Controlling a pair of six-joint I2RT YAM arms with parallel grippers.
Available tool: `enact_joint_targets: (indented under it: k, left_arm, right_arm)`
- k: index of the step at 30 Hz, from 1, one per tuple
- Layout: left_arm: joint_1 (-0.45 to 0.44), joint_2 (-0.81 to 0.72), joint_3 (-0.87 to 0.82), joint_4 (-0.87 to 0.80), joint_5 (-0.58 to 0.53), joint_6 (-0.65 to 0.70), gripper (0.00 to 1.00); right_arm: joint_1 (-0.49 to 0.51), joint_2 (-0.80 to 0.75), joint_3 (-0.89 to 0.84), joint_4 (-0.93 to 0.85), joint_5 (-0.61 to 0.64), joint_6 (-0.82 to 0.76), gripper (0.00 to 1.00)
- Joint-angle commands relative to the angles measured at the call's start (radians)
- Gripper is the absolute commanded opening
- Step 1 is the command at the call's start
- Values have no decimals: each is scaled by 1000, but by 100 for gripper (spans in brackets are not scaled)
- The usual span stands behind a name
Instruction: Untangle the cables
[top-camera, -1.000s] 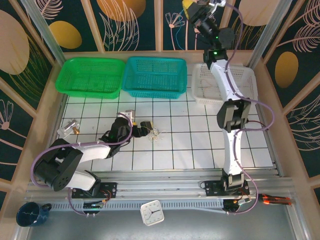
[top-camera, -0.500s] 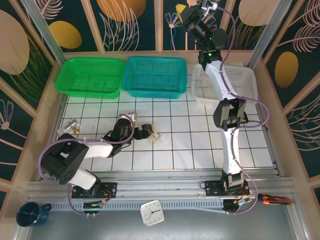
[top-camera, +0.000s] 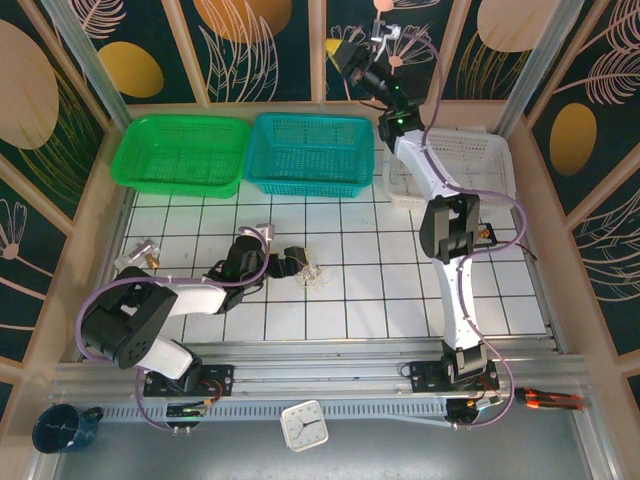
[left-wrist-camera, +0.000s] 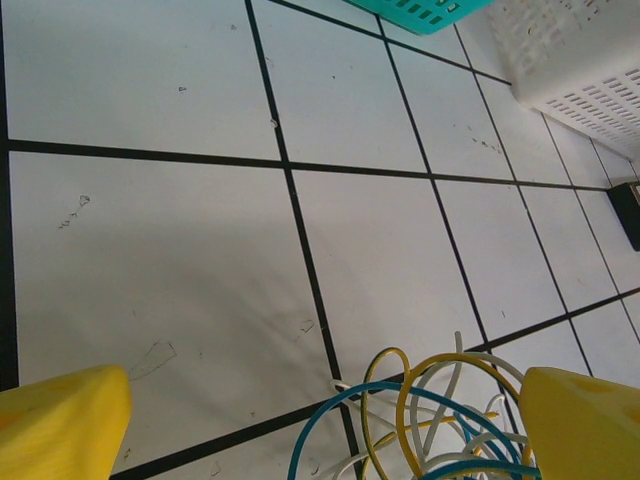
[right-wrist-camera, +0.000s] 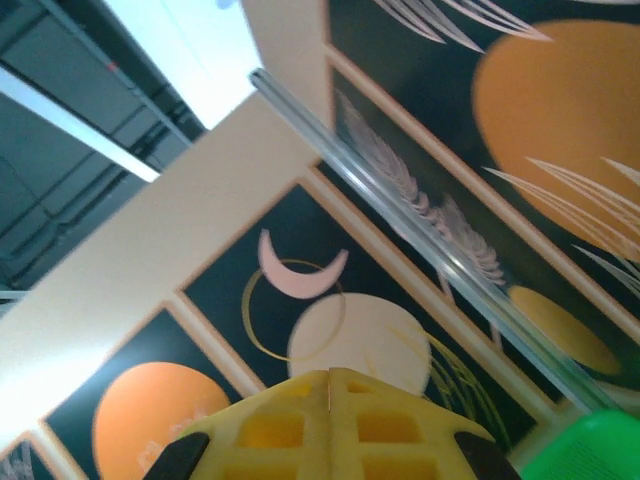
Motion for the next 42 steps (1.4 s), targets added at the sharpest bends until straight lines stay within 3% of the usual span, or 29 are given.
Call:
enact_joint_targets:
  k: [1,5,10,12,20,30,42]
  left_arm:
    - [3,-9,19,26,1,-20,99]
    - [3,-19,23,27,4,-23,99]
    - [2,-27,24,31,6,-27,99]
    - [3,-25,24,35,8,-28,99]
    - [2,-20,30,45,25,-34,99]
    - [3,-29,27,40,28,-27,99]
    - [3,-8,41,38,35,-23,99]
  right_arm:
    - [8,66,-66,-119,-52,-144,0]
    - [15,52,-116,-453,9,-438,1]
    - [16,6,-68,-845,193,-721,72]
    - [15,-30,-74,-914,240,-772,84]
    - [0,-240,-250,-1041,388,-853,83]
    - [-117,-576,-782,-937,401,-805,76]
    - [-146,-611,-1007,-910,439,-826,68]
